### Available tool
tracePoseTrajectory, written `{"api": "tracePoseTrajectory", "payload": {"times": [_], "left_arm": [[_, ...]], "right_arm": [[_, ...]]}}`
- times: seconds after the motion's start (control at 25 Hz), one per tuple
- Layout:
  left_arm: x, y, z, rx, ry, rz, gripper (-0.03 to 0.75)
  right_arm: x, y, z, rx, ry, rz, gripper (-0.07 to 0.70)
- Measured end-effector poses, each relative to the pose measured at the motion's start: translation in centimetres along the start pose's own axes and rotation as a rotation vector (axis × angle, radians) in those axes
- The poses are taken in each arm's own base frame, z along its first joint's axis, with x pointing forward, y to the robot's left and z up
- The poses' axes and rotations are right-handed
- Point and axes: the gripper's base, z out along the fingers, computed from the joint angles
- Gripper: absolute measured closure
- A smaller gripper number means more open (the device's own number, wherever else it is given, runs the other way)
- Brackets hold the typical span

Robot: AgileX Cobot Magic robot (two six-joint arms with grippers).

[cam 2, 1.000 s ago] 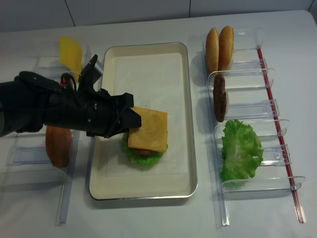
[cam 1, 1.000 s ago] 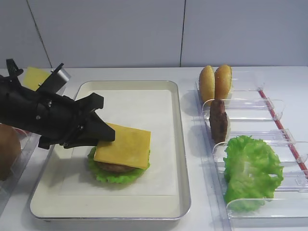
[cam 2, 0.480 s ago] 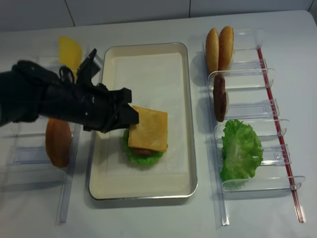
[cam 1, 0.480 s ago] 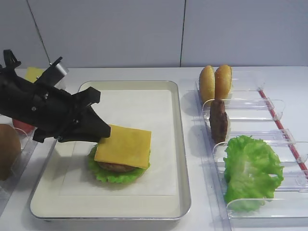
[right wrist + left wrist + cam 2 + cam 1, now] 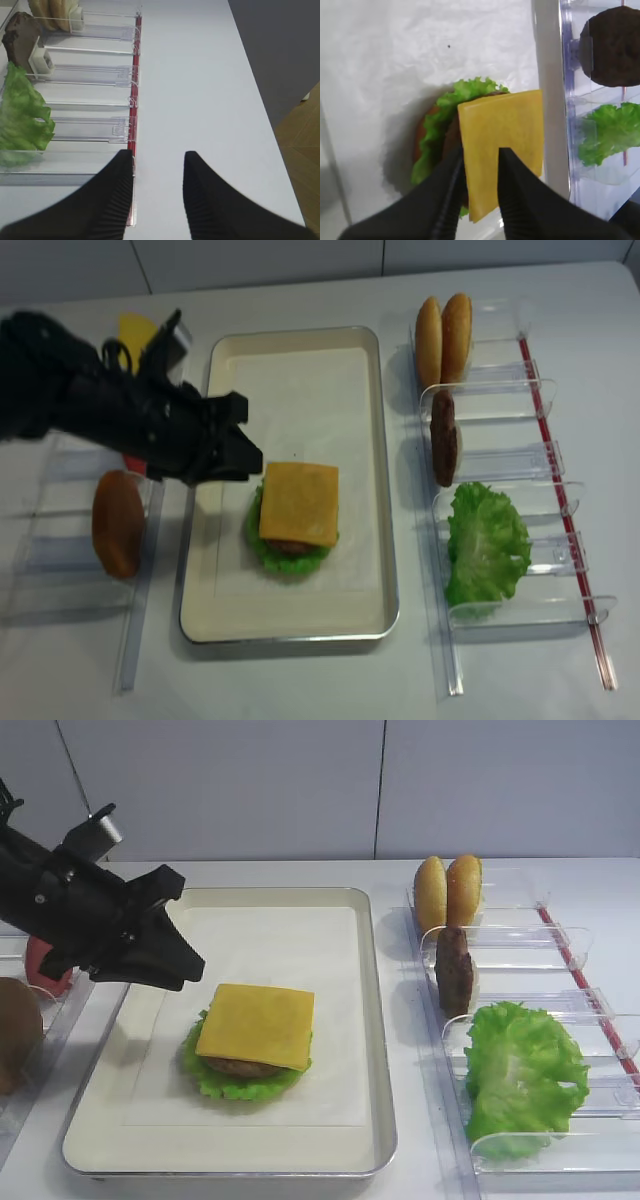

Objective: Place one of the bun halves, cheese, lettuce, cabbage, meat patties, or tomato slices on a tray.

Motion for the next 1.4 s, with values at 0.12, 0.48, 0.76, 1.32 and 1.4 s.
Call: {"api": "tracePoseTrajectory", "payload": {"times": [0.12, 0.48, 0.76, 1.32, 1.4], "left_arm": [[-0.7, -0.5, -1.2, -0.05, 0.049, 0.027, 0.545], [-3.7, -2.1, -6.3, -0.337, 0.052, 0.081, 0.545], [-2.7, -2.5, -9.8, -0.542, -0.021, 0.116, 0.545], [12.0, -4.7, -17.5, -0.682, -0.275, 0.251, 0.546], [14.1, -4.8, -18.0, -0.678, -0.322, 0.267, 0.546]], "right_arm": [[0.0, 0.0, 0.0, 0.0, 0.0, 0.0, 0.363], [0.0, 0.0, 0.0, 0.0, 0.0, 0.004, 0.363], [0.0, 0.0, 0.0, 0.0, 0.0, 0.004, 0.363], [0.0, 0.0, 0.0, 0.0, 0.0, 0.004, 0.363], [0.0, 0.0, 0.0, 0.0, 0.0, 0.004, 0.363]]}}
